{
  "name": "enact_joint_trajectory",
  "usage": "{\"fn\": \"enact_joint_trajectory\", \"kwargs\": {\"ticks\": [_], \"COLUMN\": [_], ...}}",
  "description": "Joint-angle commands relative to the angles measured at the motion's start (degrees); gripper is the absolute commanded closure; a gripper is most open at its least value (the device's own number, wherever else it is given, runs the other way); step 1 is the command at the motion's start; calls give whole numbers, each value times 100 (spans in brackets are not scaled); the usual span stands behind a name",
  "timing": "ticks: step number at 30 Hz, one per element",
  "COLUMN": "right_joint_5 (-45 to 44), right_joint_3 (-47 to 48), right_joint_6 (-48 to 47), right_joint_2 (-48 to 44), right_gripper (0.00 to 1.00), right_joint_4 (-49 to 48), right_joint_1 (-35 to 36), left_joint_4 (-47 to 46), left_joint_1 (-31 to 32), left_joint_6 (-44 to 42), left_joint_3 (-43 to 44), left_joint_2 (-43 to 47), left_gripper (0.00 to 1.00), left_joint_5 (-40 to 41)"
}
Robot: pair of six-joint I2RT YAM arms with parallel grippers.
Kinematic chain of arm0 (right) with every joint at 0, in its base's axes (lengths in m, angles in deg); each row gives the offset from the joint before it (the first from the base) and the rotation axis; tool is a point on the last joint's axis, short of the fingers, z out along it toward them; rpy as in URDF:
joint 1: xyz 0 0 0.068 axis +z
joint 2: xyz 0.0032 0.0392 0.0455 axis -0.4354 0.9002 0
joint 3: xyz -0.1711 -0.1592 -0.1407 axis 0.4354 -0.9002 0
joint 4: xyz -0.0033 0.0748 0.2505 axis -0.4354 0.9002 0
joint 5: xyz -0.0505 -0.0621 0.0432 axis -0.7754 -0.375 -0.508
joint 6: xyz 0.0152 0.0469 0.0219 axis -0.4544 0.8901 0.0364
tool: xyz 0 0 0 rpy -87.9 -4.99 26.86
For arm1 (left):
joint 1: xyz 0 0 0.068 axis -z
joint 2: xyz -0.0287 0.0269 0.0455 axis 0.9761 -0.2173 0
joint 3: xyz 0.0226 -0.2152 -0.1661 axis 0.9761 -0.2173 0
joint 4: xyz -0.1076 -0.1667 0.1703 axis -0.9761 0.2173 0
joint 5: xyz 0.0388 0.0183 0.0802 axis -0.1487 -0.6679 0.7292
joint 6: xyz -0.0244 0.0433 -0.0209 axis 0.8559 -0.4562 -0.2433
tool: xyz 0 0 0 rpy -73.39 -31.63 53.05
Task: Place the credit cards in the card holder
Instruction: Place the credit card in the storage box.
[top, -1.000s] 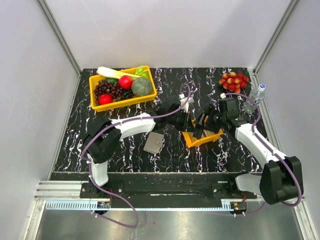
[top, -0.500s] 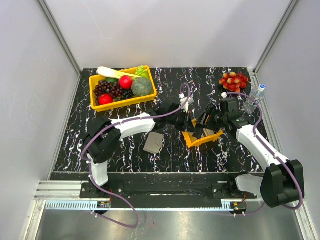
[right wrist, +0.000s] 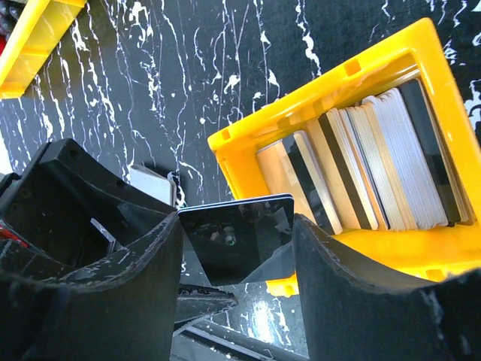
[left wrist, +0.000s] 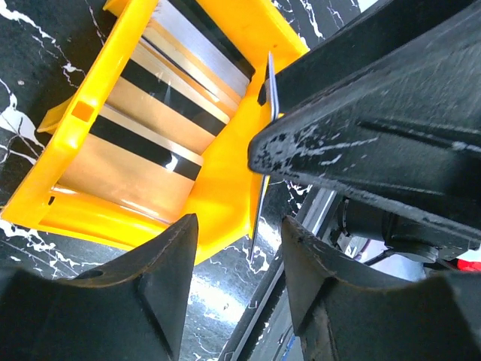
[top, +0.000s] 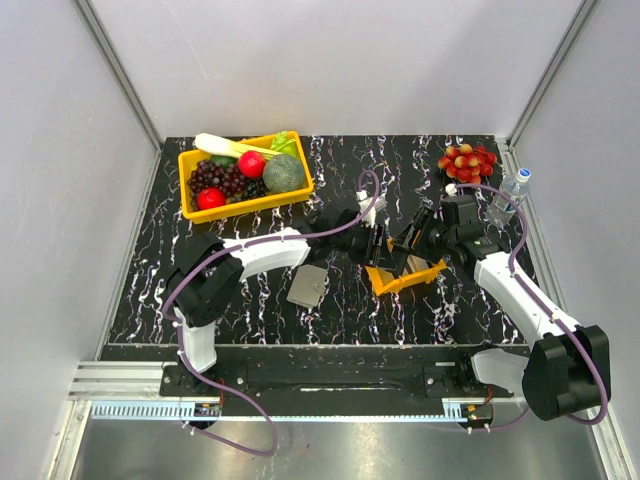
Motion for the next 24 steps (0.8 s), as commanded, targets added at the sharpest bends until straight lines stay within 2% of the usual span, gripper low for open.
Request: {"fn": "enact_joint_trajectory", "kwargs": {"ticks": [1,8,14,17,19,22,24], "right_joint_5": [-255,-1,78,131,149,158,175], "right_joint_3": [-16,-121,-121,-95,-86,-78,-78], "right_joint_6": [-92,48,92,101,119,119,128], "right_joint_2": [-145,-145,-172,-172,-180,-233,-251], "right_gripper": [43,42,41,41,41,41,41], "right_joint_4": [-198,-409,-453,-462,-471,-471,-471], "right_joint_1": [53,53,53,53,53,53,53], "left_joint_4": [-357,-1148,-1666,-1825,-1913,-1957,-1931], "left_joint_1": [18,9,-35,-70,-96,-131,-140], "left_joint_6": [-6,283,521,626,688,732,723], "left_joint_3": [-117,-292,-345,-415,-485,-556,-556], "left_joint_2": [293,197,91,30,21,21,21], "left_gripper": [46,49,37,38,47,66,72], "left_joint_5": [-22,-655,-1006,-1121,-1174,-1191,-1157]}}
